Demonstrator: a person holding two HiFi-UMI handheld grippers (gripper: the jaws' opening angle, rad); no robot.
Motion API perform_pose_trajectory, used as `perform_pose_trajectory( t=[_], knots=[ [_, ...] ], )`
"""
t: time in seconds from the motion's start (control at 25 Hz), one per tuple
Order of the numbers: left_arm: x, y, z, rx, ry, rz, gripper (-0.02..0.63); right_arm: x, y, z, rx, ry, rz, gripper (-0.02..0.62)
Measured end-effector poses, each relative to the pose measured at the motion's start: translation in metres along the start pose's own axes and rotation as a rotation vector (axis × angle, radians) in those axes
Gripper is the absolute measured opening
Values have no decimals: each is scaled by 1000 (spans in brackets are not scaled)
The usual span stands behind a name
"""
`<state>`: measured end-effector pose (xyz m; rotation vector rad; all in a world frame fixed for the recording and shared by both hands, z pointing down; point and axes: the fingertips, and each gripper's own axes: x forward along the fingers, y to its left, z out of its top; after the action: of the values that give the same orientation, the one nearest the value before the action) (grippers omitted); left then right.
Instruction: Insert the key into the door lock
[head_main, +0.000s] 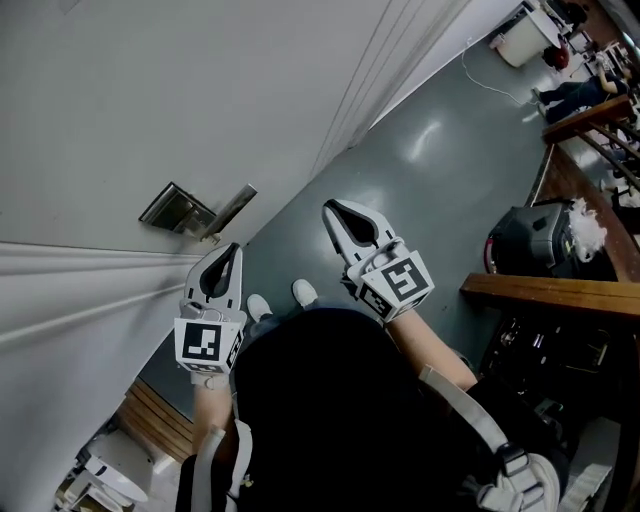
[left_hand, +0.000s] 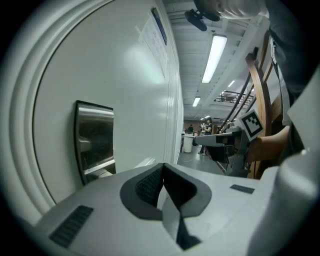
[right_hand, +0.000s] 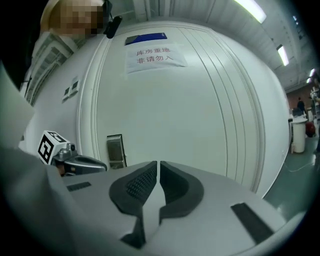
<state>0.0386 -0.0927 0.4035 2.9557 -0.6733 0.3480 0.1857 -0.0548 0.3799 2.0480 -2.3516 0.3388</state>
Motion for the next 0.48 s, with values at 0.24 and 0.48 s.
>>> perform_pose_trajectory(
  t=[0.24,0.48],
  knots=[
    [8,-9,11,18,-26,-41,8,-19,0,12,-102,7,-53,32],
    [11,-12,22,25,-51,-65,8,-34,2,21,-199,8,-93,32]
  ],
)
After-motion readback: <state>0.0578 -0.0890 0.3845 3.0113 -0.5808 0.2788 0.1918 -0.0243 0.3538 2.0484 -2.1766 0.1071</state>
